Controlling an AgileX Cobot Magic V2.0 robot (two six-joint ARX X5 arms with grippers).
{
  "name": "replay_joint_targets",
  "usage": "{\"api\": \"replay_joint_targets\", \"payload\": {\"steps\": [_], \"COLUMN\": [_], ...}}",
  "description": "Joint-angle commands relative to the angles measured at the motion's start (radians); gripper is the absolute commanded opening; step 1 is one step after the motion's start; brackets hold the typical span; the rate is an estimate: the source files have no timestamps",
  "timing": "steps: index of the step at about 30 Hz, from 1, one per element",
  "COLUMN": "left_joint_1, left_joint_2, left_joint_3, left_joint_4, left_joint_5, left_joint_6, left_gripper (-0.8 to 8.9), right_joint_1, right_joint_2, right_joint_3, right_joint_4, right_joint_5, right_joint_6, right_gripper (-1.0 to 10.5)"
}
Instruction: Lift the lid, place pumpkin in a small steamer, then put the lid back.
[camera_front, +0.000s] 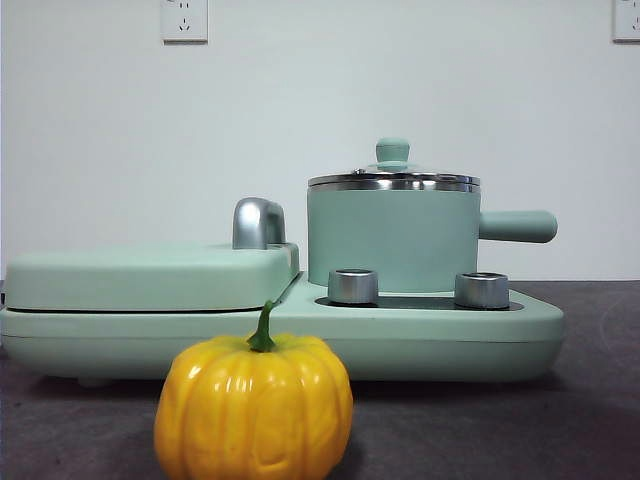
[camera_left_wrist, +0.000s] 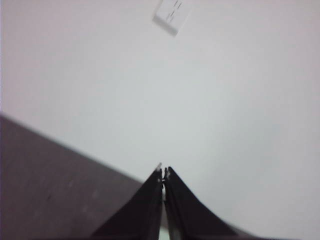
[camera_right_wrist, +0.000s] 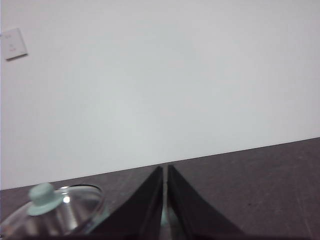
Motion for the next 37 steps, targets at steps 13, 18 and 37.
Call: {"api": "replay_joint_targets", "payload": {"steps": [13, 18, 37], "left_joint_1": [0.0, 0.0, -0.174], "left_joint_2": [0.343, 0.509, 0.984], "left_joint_3": [0.457, 0.578, 0.749], "left_joint_4": [-0.289, -0.291, -0.34], "left_joint_5": [0.092, 0.21, 0.327], "left_joint_6": [0.261, 0.351, 0.827], "left_gripper": [0.09, 0.09, 0.08], "right_joint_1": [0.002, 0.002, 0.16], "right_joint_2": [0.275, 0.416, 0.825], "right_joint_3": [0.402, 0.504, 0.64], "right_joint_4": [-0.258, -0.295, -0.331], "right_joint_5": [-0.066, -0.114, -0.217], "right_joint_6": [-0.135, -0.254, -0.57], "right_gripper": [0.1, 0.1, 0.1]}}
